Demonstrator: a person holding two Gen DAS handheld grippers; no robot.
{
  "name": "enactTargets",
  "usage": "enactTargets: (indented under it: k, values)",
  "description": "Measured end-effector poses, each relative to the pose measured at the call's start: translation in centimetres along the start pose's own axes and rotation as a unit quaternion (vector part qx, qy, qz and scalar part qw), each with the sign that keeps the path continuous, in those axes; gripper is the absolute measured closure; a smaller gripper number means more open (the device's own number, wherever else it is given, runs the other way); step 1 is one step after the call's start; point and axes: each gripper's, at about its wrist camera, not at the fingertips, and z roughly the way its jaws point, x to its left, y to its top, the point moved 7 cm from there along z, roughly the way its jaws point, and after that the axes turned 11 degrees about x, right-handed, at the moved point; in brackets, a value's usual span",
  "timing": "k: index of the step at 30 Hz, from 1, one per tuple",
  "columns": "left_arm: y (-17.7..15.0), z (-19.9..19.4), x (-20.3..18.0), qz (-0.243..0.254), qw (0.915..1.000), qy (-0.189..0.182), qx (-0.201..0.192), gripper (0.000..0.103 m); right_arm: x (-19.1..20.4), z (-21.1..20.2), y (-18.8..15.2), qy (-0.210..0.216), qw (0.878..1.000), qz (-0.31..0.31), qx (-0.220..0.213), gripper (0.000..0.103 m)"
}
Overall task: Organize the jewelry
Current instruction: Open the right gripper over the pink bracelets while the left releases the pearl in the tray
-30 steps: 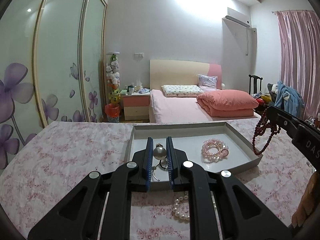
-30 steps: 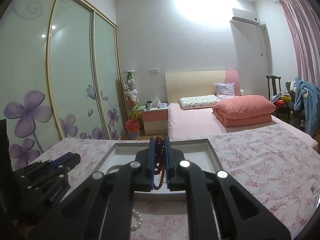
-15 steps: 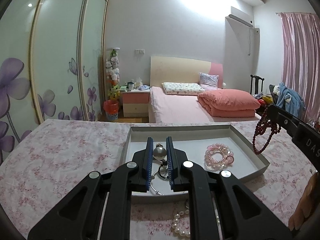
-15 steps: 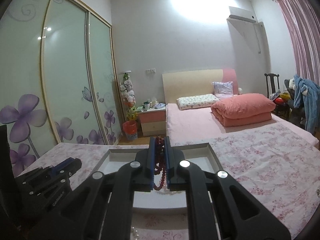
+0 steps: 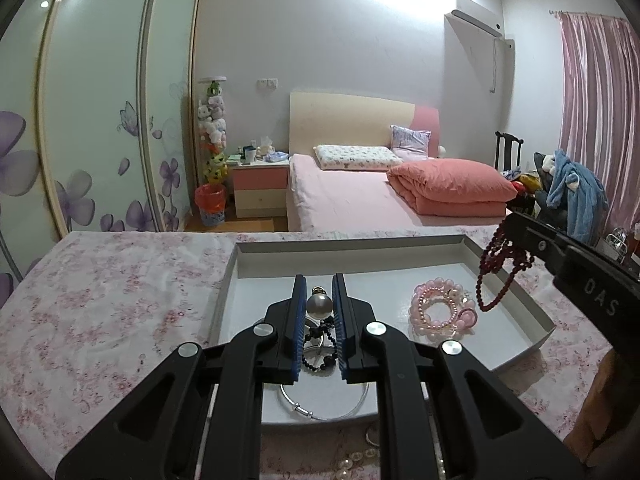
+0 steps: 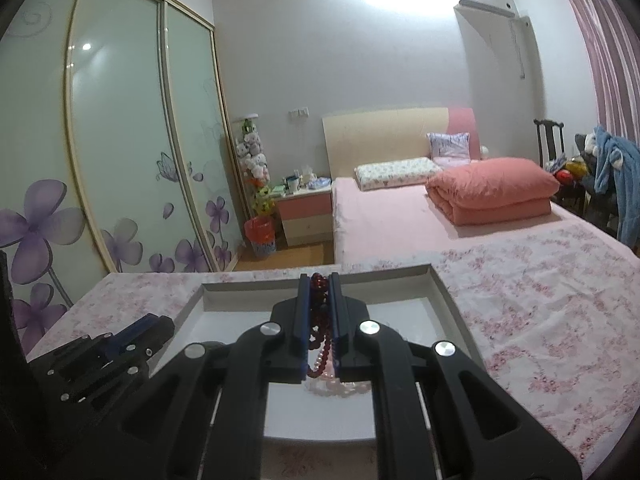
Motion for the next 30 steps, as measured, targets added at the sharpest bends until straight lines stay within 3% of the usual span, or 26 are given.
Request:
enactTargets:
  k: [10,14,16,24,30]
  values:
    - [0.3,1.7,0.0,0.001,0.9999,-0.004,0.013,0.088,-0.5,3.2,-0.6,0.008,0.999,0.017,0.044,0.09]
    - [0.3,1.7,0.1,-0.005,0.9997,-0.015,0.019,0.082,-0.9,3.5,-0.6,0.015,0.998,0.031,0.053,0.077]
    - [0.4,1.6,0.6,-0.012,0.9996,-0.017,0.018,0.071,-1.2,3.2,-0.6,0.015,0.998,0.035,0.053,0.076]
    - [0.0,-0.5,2.8,-0.034,0.9992,-0.018,0.013,0.071,-1.5,0.6,-1.4,0.016,0.998,0.035,0.049,0.076]
    - [-1.6,-2.6,5.2,-0.046,0.9986,-0.014,0.023,0.071,-0.7,-1.1,-3.4,0.024,0.997,0.019,0.074,0.076]
